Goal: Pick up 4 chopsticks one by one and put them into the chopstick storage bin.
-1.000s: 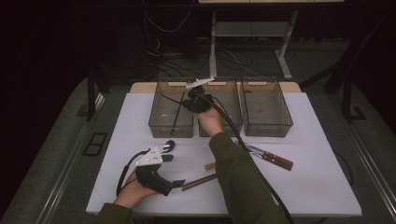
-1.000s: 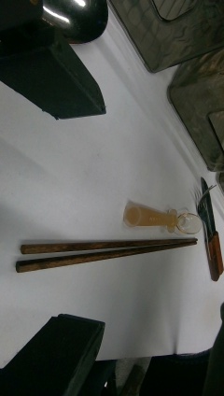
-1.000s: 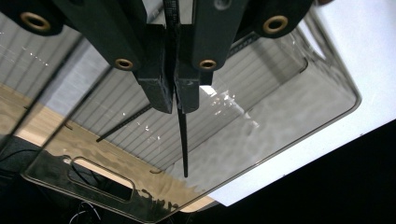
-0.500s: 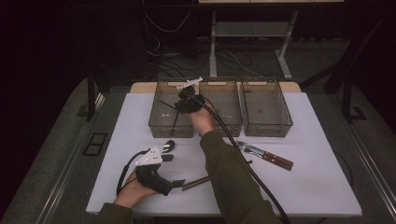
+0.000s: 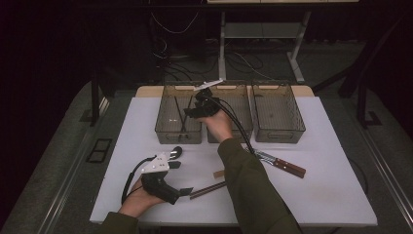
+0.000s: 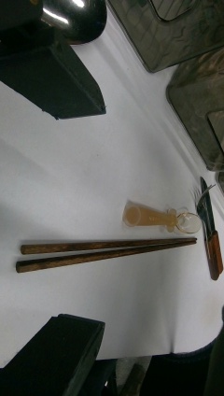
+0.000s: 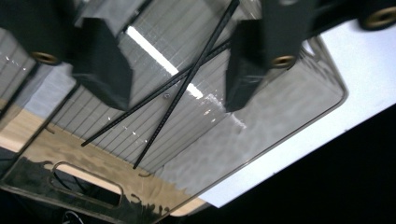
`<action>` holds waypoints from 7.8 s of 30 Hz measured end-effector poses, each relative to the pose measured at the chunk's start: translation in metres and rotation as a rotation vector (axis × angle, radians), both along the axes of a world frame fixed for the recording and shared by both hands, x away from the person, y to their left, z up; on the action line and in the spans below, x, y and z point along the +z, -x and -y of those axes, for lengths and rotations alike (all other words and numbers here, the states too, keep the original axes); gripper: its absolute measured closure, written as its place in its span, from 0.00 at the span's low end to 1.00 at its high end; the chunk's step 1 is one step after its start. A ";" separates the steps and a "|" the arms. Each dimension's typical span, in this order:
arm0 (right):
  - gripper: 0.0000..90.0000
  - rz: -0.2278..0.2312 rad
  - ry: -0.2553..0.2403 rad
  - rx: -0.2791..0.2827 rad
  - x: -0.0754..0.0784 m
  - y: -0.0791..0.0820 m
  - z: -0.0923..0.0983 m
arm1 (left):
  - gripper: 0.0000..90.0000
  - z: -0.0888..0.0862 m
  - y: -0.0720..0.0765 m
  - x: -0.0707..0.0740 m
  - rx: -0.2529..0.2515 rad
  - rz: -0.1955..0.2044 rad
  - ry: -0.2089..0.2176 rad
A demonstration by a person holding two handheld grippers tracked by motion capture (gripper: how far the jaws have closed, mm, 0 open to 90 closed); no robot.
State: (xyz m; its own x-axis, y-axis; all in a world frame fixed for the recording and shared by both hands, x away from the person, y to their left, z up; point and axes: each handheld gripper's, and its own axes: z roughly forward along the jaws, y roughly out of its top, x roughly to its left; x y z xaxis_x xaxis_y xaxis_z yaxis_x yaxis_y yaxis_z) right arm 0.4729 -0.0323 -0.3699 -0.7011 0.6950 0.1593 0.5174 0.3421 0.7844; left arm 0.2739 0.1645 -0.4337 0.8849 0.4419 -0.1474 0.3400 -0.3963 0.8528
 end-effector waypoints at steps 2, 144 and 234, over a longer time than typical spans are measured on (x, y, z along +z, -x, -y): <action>0.36 0.014 0.001 0.006 0.002 0.003 0.006 | 0.00 0.000 0.000 0.000 0.001 -0.001 0.000; 0.01 0.120 -0.024 -0.090 -0.070 0.217 0.262 | 0.90 0.079 -0.017 -0.015 -0.147 -0.110 -0.231; 0.01 0.112 -0.004 -0.046 -0.075 0.217 0.248 | 0.94 0.019 -0.029 0.032 0.067 -0.026 -0.083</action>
State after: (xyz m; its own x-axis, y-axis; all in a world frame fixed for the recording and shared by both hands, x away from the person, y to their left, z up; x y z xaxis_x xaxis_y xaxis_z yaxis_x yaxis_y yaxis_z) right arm 0.2555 -0.2802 -0.4450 -0.6824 0.7261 0.0844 0.4412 0.3170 0.8395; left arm 0.3029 0.1458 -0.4012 0.8493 0.5115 -0.1303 0.3897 -0.4411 0.8084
